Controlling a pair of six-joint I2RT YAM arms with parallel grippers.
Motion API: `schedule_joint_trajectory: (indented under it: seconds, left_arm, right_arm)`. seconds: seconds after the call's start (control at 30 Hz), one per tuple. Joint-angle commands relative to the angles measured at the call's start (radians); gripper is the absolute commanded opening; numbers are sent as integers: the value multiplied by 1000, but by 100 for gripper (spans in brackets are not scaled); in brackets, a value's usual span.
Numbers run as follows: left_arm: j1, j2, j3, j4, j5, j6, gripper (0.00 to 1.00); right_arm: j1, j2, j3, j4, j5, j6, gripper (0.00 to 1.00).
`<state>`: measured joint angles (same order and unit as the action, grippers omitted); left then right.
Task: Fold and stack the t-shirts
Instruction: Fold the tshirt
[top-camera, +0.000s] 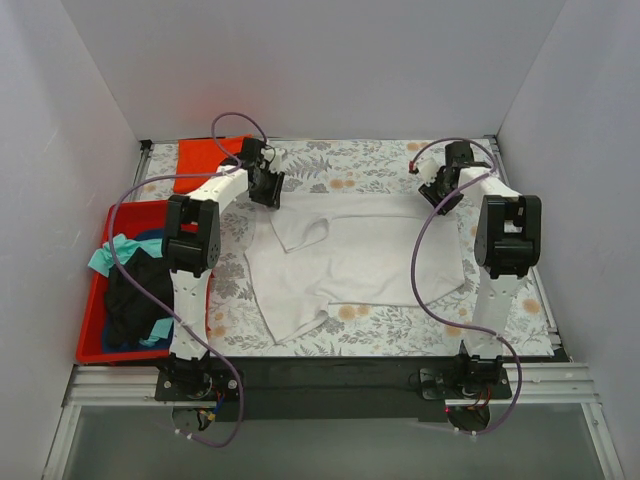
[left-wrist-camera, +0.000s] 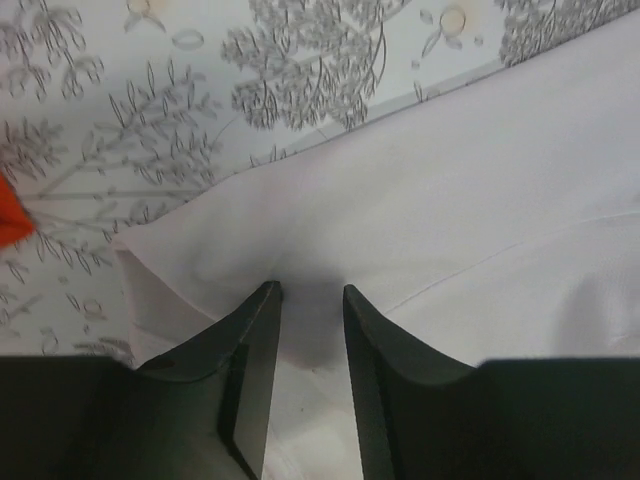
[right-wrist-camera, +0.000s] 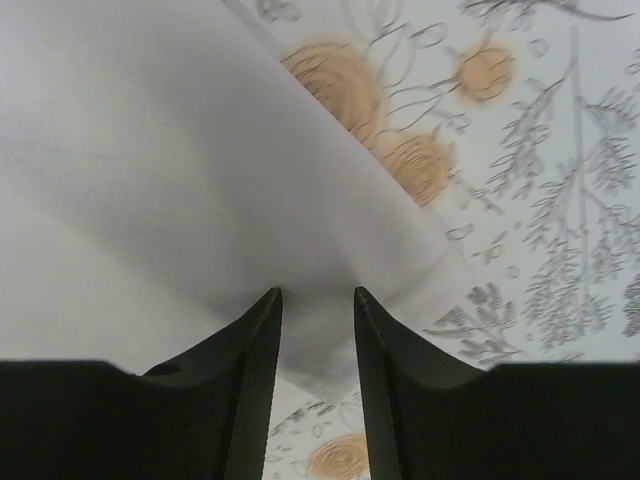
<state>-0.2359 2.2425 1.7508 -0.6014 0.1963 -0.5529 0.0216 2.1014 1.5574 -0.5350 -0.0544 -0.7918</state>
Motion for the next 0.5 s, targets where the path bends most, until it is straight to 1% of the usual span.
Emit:
schedule_joint_trajectory:
  seconds: [0.0, 0.03, 0.07, 0.1, 0.13, 0.17, 0.2, 0.27, 0.3, 0.37, 0.4, 0.47]
  left_arm:
    - [13, 75, 107, -67, 26, 31, 31]
    - [14, 69, 131, -81, 79, 48, 34]
    - [15, 30, 151, -87, 101, 53, 36]
    - [15, 4, 151, -101, 124, 62, 41]
    - [14, -33, 144, -110, 153, 95, 44]
    - [14, -67, 130, -116, 202, 103, 48]
    - [15, -148, 84, -117, 218, 107, 52]
    - [14, -216, 29, -135, 279, 135, 54]
    - [12, -283, -29, -158, 290, 137, 54]
    - [14, -342, -86, -191, 322, 151, 54]
    - [12, -387, -143, -204, 333, 157, 54]
    - [9, -435, -201, -233, 351, 171, 54]
  right_arm:
    - [-12, 54, 99, 46, 22, 16, 43]
    - [-12, 40, 111, 38, 12, 13, 46]
    - [-12, -1, 119, 23, 1, 8, 50]
    - [-12, -29, 125, -14, -31, -7, 52]
    - [-12, -61, 116, -32, -48, -15, 56]
    - [-12, -95, 106, -57, -68, -27, 58]
    - [-12, -171, 86, -104, -109, -46, 59]
    - [-11, -274, 11, -157, -145, -108, 61]
    - [-8, -299, -11, -225, -168, -125, 61]
    - [0, -346, -74, -299, -194, -162, 60]
    - [4, -356, -95, -366, -203, -171, 60]
    - [14, -388, -175, -407, -219, -184, 59]
